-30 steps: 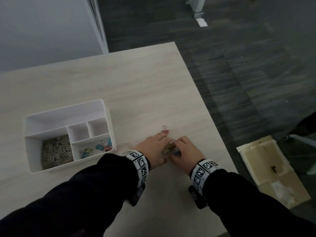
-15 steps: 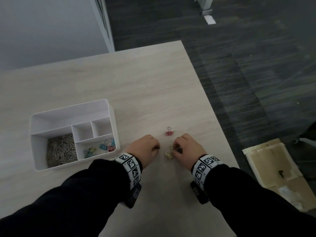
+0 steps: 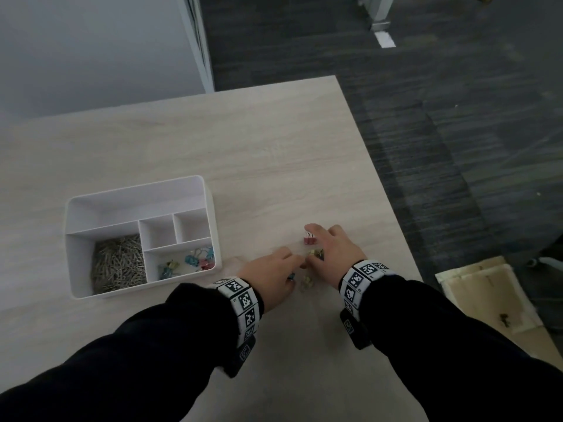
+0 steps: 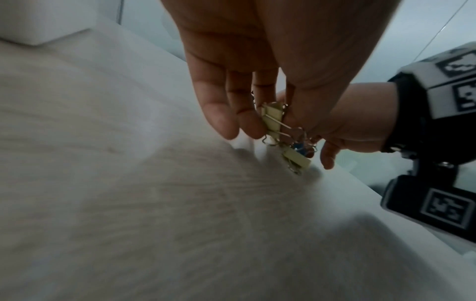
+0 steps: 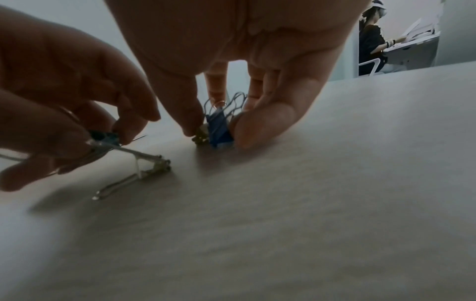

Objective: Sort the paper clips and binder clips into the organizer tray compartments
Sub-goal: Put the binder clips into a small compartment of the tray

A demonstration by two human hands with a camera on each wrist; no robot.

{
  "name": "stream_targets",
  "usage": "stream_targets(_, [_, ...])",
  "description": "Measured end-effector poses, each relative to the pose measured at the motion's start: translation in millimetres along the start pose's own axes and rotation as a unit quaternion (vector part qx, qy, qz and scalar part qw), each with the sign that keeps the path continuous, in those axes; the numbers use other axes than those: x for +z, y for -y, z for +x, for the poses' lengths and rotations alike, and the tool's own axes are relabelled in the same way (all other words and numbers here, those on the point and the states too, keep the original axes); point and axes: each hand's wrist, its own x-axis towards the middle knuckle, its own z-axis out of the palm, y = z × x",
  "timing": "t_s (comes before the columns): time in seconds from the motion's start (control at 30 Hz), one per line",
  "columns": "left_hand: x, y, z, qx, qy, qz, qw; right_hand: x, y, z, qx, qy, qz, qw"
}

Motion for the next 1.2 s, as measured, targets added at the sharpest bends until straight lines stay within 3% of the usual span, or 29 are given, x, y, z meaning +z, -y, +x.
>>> stream_targets(0.27, [15, -16, 13, 0.032, 0.021, 0.063, 0.997, 3, -11, -9, -0.02, -0.052, 0.037, 0.998])
stream_targets(0.43, [11, -10, 10, 0.02, 0.008, 0.015, 1.0, 5, -17, -15, -0.024, -0.078, 0.069, 0.994])
stream_targets(0.7, [-16, 28, -35, -0.005, -0.107, -0.066, 0.992, 11, -3, -16, 0.019, -0.093, 0.108, 0.99])
stream_targets(0.87, [-31, 63, -77, -0.043, -0.215, -0.125, 0.968, 20, 29, -10, 0.013, -0.082, 0.12, 0.989])
stream_targets(1.0, [-46, 97, -106, -0.114, -0.287, -0.148, 0.94, 26, 74, -8, 0.009, -0.068, 0.198, 0.978])
stream_targets(1.1, [-55, 117, -119, -0.149, -0.31, -0.126, 0.931, 25, 114, -10, -0.025, -0.067, 0.249, 0.966])
stream_targets(1.2, [-55, 129, -122, -0.152, -0.293, -0.09, 0.94, 27, 149, -9, -0.069, -0.063, 0.264, 0.96])
